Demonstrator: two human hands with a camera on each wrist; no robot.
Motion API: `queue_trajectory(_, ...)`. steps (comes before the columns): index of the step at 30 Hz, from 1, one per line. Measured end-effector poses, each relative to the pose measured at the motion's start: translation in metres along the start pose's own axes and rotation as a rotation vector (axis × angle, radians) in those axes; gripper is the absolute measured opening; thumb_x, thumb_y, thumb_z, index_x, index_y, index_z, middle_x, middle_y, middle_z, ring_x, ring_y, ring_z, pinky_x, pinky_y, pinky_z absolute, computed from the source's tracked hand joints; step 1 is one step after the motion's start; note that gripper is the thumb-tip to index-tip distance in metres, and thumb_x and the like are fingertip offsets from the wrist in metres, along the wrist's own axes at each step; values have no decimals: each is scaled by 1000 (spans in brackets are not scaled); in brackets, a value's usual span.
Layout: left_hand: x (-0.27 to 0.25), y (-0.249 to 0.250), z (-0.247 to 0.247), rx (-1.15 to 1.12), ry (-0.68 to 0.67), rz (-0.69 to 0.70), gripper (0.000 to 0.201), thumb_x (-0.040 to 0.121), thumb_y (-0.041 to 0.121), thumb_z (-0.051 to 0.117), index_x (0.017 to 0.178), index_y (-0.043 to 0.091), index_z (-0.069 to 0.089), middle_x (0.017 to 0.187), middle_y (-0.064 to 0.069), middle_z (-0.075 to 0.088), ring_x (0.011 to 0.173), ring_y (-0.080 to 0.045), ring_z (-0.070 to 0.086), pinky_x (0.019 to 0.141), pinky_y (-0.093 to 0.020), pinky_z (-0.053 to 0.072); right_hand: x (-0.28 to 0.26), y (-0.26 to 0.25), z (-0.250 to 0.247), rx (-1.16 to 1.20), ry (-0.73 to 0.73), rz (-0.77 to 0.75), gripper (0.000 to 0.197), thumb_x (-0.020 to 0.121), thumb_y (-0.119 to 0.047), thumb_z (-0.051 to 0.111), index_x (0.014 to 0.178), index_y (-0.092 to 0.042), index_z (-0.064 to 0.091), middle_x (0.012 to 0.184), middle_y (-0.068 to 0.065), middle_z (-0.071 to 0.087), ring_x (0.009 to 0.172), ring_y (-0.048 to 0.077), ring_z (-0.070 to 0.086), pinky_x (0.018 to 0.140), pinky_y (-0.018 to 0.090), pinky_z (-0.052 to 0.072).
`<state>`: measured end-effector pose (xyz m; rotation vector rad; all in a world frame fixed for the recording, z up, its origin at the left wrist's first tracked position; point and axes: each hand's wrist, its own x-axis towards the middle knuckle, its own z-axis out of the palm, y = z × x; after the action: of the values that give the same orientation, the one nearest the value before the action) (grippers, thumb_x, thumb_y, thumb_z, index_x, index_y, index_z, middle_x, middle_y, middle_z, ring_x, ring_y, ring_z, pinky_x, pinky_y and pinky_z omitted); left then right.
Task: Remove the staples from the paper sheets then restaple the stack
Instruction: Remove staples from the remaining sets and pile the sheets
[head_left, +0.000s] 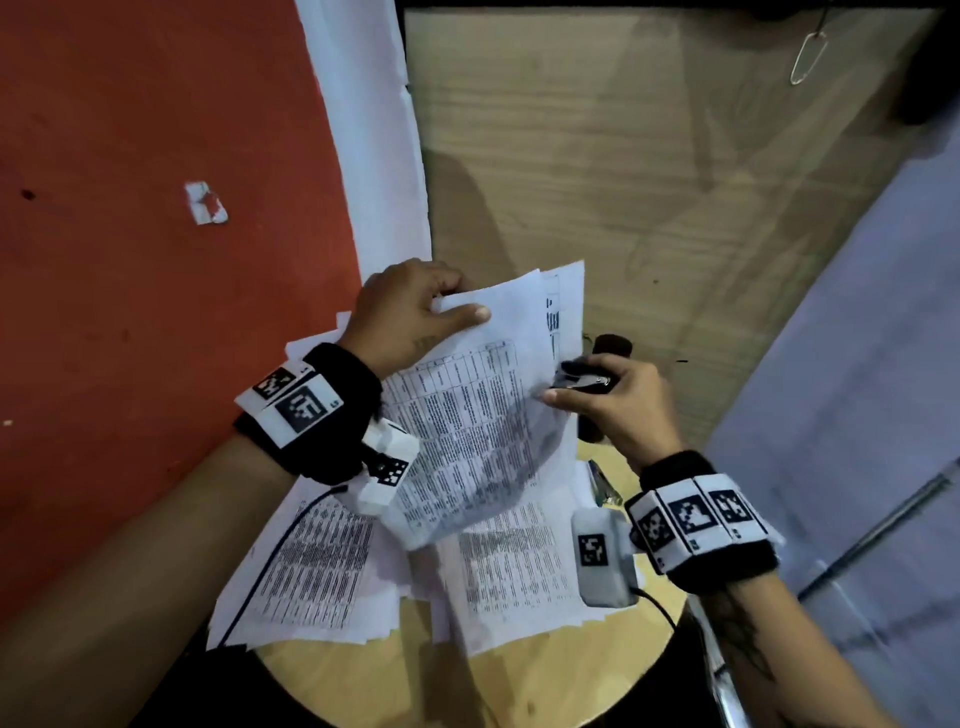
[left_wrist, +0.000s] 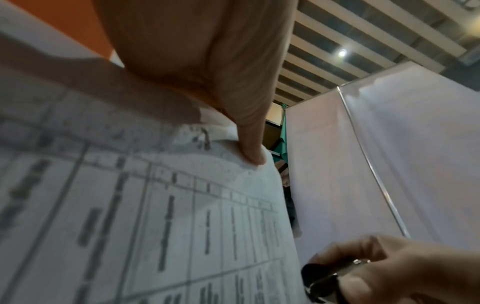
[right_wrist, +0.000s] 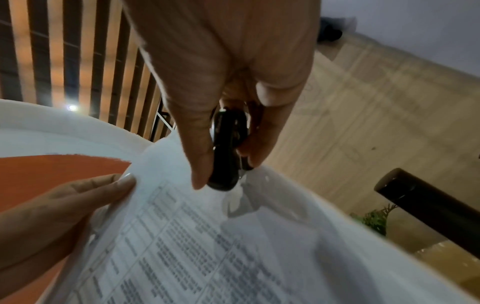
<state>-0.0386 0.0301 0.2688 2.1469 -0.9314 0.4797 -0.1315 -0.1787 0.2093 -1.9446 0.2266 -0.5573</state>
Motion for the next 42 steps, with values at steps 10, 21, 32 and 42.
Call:
queue_trajectory(10,-2,-3,3,72,189,66,53,64,68,61,56,16,52,55,13,44,65,-17,47,60,-31,33,4,-9,6,325,-477,50,41,60,9,78,95,-9,70,113,3,59,94,8,66,78,13,50)
queue_trajectory(21,-42,-44,-27,-906,39,-344,32,41,40,89,64,24,75,61,16,68,58,6,63,55,-10,49,21,-7,-15,647,-338,-44,57,29,-29,94,82,-18,77,95,2,72,87,15,70,74,20,54)
queue_trajectory(32,-96,-128,1,-666,215,-736,16,81,0,65,94,10,66,85,4,74,68,-2,67,71,-22,56,30,42,14,547,-162,192,35,58,-19,76,89,-16,60,65,-10,68,60,2,60,55,15,45)
queue_trajectory(42,-197,-272,47,-23,-85,-1283,48,83,9,69,124,-10,51,126,-28,55,116,-43,53,95,-45,42,-44,235,77,-86,-401,658,27,94,-28,54,86,-2,55,77,9,52,60,10,44,52,20,32)
